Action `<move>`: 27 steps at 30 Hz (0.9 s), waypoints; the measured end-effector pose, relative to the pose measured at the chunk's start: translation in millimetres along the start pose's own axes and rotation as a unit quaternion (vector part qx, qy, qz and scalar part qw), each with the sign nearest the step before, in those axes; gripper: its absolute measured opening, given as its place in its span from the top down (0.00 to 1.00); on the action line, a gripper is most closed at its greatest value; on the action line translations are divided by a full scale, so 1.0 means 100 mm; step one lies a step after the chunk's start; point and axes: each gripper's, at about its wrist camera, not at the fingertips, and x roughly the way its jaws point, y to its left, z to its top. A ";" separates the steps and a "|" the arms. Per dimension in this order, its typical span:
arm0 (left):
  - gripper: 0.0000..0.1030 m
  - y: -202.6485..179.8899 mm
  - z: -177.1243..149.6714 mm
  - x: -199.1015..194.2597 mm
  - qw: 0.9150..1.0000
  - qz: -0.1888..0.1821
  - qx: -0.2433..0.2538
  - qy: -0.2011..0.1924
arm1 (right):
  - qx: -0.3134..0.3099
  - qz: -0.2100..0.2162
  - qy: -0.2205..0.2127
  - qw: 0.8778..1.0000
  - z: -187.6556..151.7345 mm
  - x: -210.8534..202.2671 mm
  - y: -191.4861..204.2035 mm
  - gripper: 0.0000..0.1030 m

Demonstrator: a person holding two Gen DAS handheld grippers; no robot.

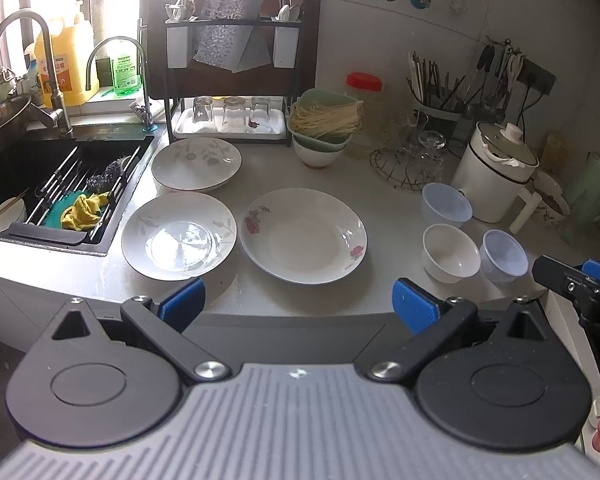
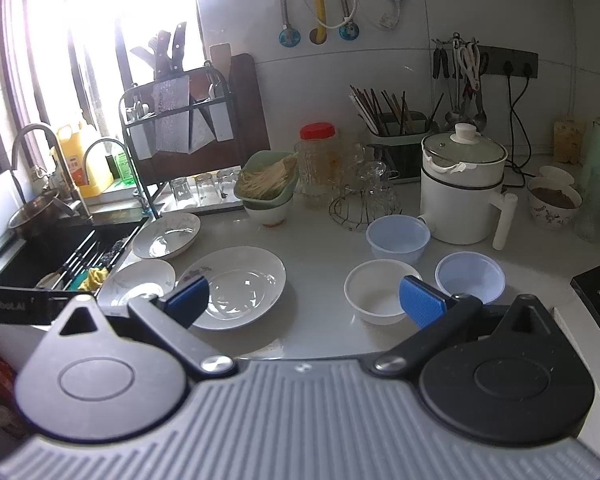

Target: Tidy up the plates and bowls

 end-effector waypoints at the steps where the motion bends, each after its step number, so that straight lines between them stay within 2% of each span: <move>1: 0.02 -0.01 0.00 0.00 1.000 0.000 0.001 0.000 | 0.002 0.000 0.000 1.000 0.00 0.00 -0.01 0.00; 11: 0.02 -0.07 0.00 0.00 1.000 -0.005 0.011 0.003 | 0.031 0.019 0.002 0.999 -0.05 0.00 -0.10 0.00; 27: 0.02 -0.16 0.01 0.08 1.000 -0.006 0.018 0.012 | 0.039 0.012 0.001 0.999 -0.09 -0.02 -0.14 0.00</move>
